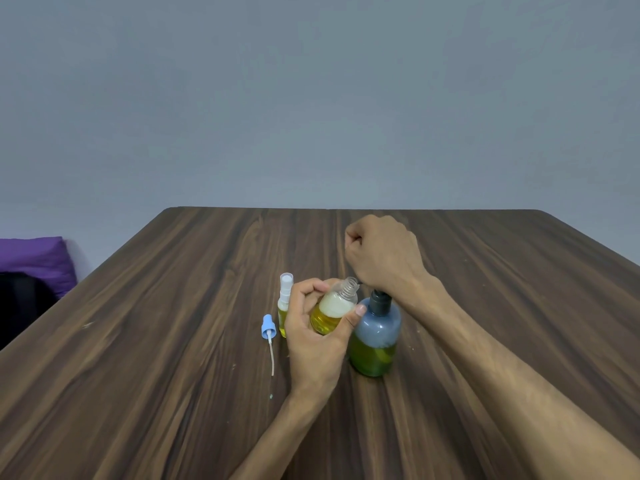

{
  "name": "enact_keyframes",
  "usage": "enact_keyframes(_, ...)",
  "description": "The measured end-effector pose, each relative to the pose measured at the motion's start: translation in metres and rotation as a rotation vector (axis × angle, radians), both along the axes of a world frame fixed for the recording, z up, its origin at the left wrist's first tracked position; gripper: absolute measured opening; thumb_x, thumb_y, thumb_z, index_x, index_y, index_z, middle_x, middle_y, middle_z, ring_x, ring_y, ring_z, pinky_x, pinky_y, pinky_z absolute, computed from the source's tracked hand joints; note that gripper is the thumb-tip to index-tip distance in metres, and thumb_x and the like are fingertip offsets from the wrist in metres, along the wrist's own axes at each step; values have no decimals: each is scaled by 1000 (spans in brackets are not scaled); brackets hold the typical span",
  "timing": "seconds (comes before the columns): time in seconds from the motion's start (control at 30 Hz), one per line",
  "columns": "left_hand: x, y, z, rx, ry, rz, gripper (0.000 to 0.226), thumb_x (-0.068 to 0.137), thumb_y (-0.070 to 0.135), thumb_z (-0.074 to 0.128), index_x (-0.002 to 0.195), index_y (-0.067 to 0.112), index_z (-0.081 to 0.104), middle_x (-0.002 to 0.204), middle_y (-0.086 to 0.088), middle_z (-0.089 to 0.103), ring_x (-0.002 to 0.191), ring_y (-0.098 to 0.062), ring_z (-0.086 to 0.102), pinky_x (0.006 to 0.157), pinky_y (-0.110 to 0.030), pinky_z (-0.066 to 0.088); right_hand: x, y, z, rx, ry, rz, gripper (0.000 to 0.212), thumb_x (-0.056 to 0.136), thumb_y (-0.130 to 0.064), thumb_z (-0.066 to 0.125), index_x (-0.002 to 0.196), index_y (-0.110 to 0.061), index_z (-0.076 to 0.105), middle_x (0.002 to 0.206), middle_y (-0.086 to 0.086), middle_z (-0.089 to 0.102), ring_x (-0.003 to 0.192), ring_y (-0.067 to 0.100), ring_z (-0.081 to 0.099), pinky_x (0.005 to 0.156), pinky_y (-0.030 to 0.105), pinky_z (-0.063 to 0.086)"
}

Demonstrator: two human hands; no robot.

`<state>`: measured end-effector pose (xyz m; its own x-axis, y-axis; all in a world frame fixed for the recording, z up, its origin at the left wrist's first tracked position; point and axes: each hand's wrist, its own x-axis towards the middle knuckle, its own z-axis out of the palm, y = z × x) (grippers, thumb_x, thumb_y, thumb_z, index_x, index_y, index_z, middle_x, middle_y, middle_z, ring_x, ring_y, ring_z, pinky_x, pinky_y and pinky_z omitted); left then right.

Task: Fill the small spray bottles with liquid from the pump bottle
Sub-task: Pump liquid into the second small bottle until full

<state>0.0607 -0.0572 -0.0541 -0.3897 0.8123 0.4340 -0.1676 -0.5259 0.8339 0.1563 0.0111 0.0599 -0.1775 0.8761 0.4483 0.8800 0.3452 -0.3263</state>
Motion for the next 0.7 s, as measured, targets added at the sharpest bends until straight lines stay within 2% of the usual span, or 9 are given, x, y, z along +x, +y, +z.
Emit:
enact_keyframes(0.13, 0, 0, 0, 11, 0, -11, 48, 73, -4, 88, 108, 6, 57, 109, -2, 79, 100, -15, 77, 86, -21, 59, 2, 3, 5, 62, 1, -2, 22, 79, -10, 46, 61, -14, 58, 62, 0, 62, 67, 27, 58, 63, 35, 44)
enact_keyframes(0.27, 1, 0, 0, 13, -14, -6, 49, 71, 5, 89, 108, 9, 57, 110, -4, 78, 100, -18, 77, 87, -22, 59, 2, 0, -2, -23, 14, 3, 27, 82, -11, 46, 56, -16, 52, 61, -4, 57, 68, 26, 57, 66, 37, 45)
enact_keyframes(0.4, 0, 1, -1, 13, -3, -9, 48, 73, -1, 88, 108, 8, 57, 109, -2, 79, 100, -16, 77, 86, -21, 59, 2, 3, 4, 42, 16, -8, 21, 78, -10, 45, 60, -14, 56, 61, -1, 59, 68, 29, 57, 66, 36, 45)
enact_keyframes(0.53, 0, 2, -2, 3, 14, -6, 49, 74, -8, 88, 108, 6, 56, 110, -4, 78, 99, -15, 77, 86, -22, 59, 1, 1, -2, -16, 12, -2, 28, 81, -11, 46, 54, -17, 48, 58, -4, 51, 65, 27, 53, 64, 36, 42)
enact_keyframes(0.7, 0, 2, -1, 22, -4, -6, 48, 72, 3, 89, 108, 7, 56, 109, -3, 78, 101, -16, 77, 87, -22, 59, 2, 3, 5, 56, 14, -5, 21, 78, -9, 46, 59, -13, 54, 58, 2, 56, 64, 30, 57, 63, 38, 49)
